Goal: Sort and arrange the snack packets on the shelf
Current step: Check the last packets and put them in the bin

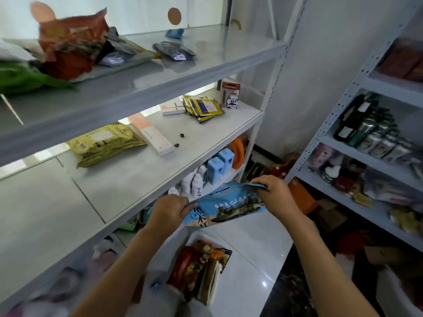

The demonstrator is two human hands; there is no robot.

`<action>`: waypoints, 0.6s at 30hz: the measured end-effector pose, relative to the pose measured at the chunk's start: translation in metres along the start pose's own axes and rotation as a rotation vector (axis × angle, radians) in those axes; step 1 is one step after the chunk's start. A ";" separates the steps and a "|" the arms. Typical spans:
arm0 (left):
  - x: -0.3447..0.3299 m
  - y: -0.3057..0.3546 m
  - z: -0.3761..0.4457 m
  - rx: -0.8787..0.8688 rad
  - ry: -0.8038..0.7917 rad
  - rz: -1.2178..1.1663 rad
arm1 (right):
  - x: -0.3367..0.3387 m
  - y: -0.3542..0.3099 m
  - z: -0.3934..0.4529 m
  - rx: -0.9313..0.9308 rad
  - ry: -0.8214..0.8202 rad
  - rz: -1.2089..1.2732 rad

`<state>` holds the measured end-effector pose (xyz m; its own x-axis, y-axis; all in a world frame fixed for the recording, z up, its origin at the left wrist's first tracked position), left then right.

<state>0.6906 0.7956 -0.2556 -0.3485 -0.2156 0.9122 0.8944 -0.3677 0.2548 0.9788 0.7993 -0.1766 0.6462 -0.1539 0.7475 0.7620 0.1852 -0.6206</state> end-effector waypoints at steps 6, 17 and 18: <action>-0.006 0.028 -0.054 0.088 0.028 -0.060 | -0.051 0.036 -0.028 -0.166 0.052 0.137; -0.093 0.073 -0.127 0.421 -0.115 -0.304 | -0.172 0.079 -0.093 -1.030 -0.259 0.721; -0.107 0.073 -0.134 0.437 -0.128 -0.348 | -0.185 0.086 -0.097 -1.079 -0.287 0.765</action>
<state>0.7560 0.6705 -0.3773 -0.6305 -0.0270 0.7758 0.7757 0.0164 0.6309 0.9287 0.7498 -0.3912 0.9893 -0.1251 0.0747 -0.0421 -0.7360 -0.6757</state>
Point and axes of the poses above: each hand's wrist, its own z-axis towards the middle knuckle, its own x-axis out of the back of the hand, y = z × x, the point moved 1 cm from there along z, towards the middle knuckle, and after that the axes turned 7 degrees about y, right-handed, at the moved point
